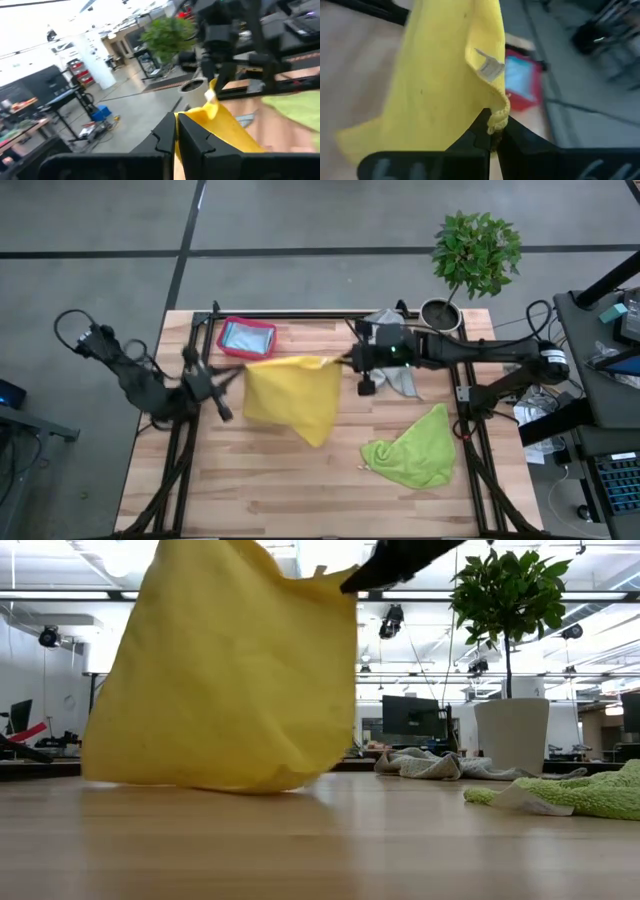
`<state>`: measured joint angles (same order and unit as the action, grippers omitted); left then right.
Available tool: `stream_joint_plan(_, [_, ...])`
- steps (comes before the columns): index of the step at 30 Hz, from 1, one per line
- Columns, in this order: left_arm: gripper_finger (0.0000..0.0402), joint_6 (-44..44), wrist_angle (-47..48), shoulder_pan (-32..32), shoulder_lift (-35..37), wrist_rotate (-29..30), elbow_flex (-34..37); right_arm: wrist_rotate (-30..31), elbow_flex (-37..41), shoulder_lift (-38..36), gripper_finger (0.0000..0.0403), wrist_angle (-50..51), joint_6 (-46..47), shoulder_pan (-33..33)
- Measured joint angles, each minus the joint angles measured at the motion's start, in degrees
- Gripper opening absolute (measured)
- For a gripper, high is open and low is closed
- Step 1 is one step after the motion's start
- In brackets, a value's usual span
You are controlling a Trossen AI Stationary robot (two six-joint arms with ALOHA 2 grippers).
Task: Fold microfiber towels
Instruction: Fold the yellow microfiber cloth
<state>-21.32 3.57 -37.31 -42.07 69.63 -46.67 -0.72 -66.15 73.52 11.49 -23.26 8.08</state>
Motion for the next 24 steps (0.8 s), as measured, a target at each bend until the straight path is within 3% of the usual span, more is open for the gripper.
stream_joint_plan(4, [0.0,-3.3,0.5,0.9,6.7,-0.9,0.9,-0.6,-4.7,1.6,0.0009,0.1,-4.6,3.3])
stream_joint_plan(10, [0.0,2.1,4.6,0.1,8.5,-16.7,2.4,-2.4,-8.3,1.2,0.0009,6.3,-4.3,2.9])
stream_joint_plan(14, [0.0,13.2,10.5,-0.9,4.9,-21.7,3.2,-3.6,-8.4,-0.2,0.0009,11.4,-1.3,0.8])
stream_joint_plan(19, [0.0,27.8,11.6,-2.0,-2.5,-27.0,5.5,-13.2,-6.8,0.1,0.0008,19.9,5.3,-3.0])
stream_joint_plan(24, [0.0,40.2,12.0,-3.9,-11.8,-31.9,5.3,-23.0,-1.8,0.3,0.0008,19.1,12.3,-8.7])
